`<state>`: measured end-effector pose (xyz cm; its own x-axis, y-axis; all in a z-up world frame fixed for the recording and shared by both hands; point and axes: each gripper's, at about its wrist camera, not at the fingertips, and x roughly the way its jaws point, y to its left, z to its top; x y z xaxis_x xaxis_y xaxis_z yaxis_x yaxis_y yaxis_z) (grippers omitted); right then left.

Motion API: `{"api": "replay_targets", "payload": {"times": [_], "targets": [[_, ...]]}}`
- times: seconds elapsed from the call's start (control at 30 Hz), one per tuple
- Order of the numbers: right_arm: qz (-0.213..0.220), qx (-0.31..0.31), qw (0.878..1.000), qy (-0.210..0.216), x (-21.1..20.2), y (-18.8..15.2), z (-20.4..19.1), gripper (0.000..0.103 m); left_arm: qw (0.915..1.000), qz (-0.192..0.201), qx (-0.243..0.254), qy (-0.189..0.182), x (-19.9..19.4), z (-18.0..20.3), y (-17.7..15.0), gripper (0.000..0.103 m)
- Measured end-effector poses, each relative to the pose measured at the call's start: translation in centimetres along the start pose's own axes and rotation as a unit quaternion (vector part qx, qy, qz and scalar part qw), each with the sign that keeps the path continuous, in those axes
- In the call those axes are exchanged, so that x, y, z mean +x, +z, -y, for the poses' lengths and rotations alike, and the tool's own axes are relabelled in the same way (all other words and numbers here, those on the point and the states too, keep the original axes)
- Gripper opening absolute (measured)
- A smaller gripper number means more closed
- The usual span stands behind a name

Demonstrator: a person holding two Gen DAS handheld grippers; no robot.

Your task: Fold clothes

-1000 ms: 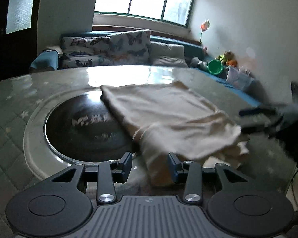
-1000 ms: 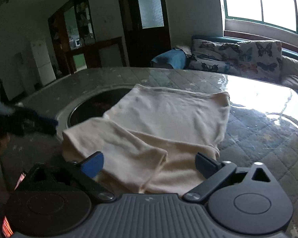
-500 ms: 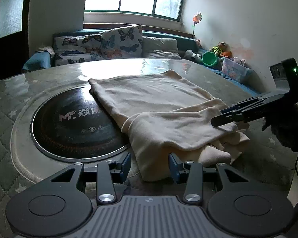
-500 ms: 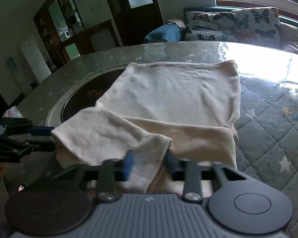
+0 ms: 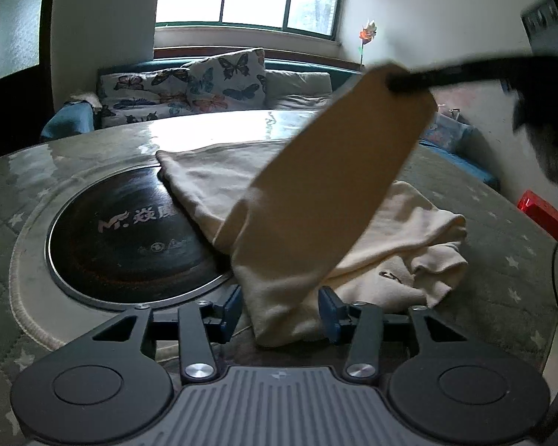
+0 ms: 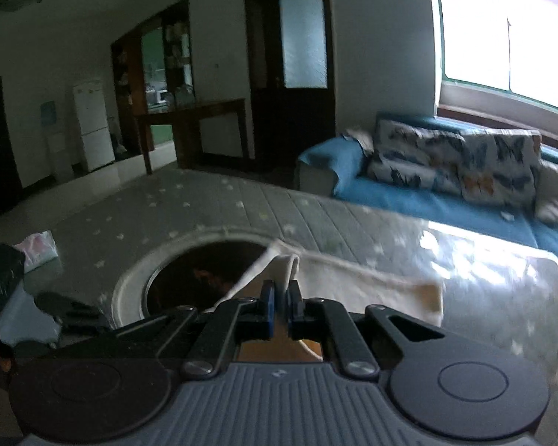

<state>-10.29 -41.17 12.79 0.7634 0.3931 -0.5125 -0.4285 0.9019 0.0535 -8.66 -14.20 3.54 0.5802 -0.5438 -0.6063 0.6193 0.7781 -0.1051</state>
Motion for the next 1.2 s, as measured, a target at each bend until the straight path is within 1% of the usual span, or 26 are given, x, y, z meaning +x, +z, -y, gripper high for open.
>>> {"api": "replay_targets", "payload": {"times": [0.1,0.23,0.27,0.3,0.43,0.47,0.57,0.63,0.73,0.83,0.97,1.03,1.07,1.1,1.13,1.2], "targets": [[0.012,-0.026,1.000,0.006,-0.1,1.7,-1.2,0.005,0.9998,0.002,0.014,0.012,0.2,0.5,-0.1,0.050],[0.022,-0.049,0.999,0.006,-0.3,2.9,-2.5,0.005,0.9998,-0.003,0.018,0.012,0.5,0.5,-0.3,0.048],[0.021,-0.049,0.999,0.003,-0.3,3.0,-2.5,0.005,0.9998,-0.002,0.018,0.011,0.5,0.5,-0.4,0.042],[0.020,-0.049,0.999,0.000,-0.2,3.0,-2.6,0.005,0.9998,-0.001,0.018,0.010,0.5,0.5,-0.4,0.038],[0.010,-0.041,0.999,-0.016,-0.1,2.5,-2.1,0.005,0.9998,0.003,0.014,0.013,0.3,0.3,-0.3,0.027],[0.009,-0.037,0.999,-0.019,-0.1,2.3,-1.9,0.005,0.9998,0.003,0.013,0.013,0.3,0.2,-0.2,0.020],[0.004,-0.026,0.999,-0.026,0.0,1.9,-1.2,0.005,0.9998,0.004,0.012,0.017,0.2,0.0,-0.2,0.008],[-0.005,-0.021,0.999,-0.034,0.3,1.3,-0.7,0.005,0.9997,0.006,0.014,0.019,-0.1,-0.1,-0.2,0.004],[-0.027,-0.010,0.998,-0.051,1.2,0.0,0.3,0.005,0.9997,0.010,0.016,0.012,-0.6,-0.1,-0.3,0.003],[-0.058,0.018,0.996,-0.071,2.3,-2.2,2.0,0.005,0.9996,0.004,0.027,0.006,-0.7,0.0,-0.4,0.003],[-0.091,0.049,0.991,-0.085,3.8,-4.9,4.0,0.006,0.9994,-0.009,0.034,-0.005,-0.4,-0.2,-0.5,0.003],[-0.107,0.047,0.989,-0.089,4.1,-6.1,4.3,0.007,0.9986,-0.018,0.047,-0.017,-0.4,-0.1,-0.5,0.004],[-0.115,0.045,0.988,-0.092,4.2,-6.7,4.4,0.007,0.9980,-0.025,0.053,-0.021,-0.5,-0.2,-0.4,0.006],[-0.123,0.044,0.987,-0.094,4.4,-7.3,4.5,0.010,0.9975,-0.031,0.058,-0.026,-0.5,-0.2,-0.4,0.006],[-0.123,0.039,0.987,-0.100,4.2,-7.4,4.6,0.012,0.9972,-0.035,0.058,-0.032,-0.7,-0.5,-0.2,0.006],[-0.110,0.035,0.988,-0.107,3.5,-7.1,4.5,0.013,0.9974,-0.029,0.054,-0.038,-1.2,-1.1,0.4,0.007]]}}
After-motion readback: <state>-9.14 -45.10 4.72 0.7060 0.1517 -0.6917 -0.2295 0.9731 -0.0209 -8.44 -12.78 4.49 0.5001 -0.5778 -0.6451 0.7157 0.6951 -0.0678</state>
